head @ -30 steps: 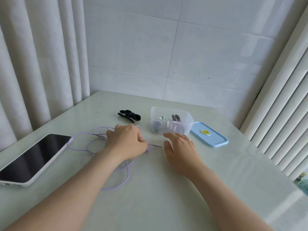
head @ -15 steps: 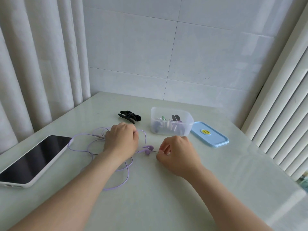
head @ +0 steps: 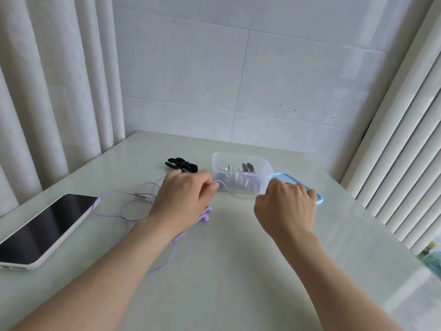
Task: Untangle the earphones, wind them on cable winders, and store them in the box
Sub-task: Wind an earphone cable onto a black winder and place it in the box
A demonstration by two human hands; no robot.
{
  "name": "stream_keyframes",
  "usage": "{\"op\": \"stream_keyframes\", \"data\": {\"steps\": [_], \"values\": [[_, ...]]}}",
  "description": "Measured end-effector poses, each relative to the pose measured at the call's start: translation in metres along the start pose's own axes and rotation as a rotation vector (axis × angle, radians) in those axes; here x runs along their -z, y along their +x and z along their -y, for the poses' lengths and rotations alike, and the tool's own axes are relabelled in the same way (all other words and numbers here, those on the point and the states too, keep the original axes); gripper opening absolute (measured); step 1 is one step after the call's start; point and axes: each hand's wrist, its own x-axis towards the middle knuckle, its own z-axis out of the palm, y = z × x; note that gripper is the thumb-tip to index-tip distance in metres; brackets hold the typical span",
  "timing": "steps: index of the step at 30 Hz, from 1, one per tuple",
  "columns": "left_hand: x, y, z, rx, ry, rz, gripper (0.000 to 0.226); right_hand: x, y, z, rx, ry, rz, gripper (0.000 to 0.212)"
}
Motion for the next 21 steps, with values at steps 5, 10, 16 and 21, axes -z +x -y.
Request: {"op": "stream_keyframes", "data": {"steps": [5,10,16,21], "values": [[-0.002,-0.002,-0.014,-0.097,-0.009,0.15,0.036,0.001,-0.013,0.015,0.277,0.416,-0.01,0.05],[0.003,-0.003,-0.029,-0.109,-0.149,0.084,0.01,0.007,-0.024,0.039,0.309,0.908,0.098,0.034],[0.003,-0.004,-0.028,-0.035,-0.261,0.241,0.048,-0.005,-0.016,0.025,0.268,0.514,0.14,0.035],[0.004,-0.004,-0.02,-0.02,-0.061,0.276,0.045,0.006,-0.005,0.021,0.057,0.859,-0.099,0.032]]}}
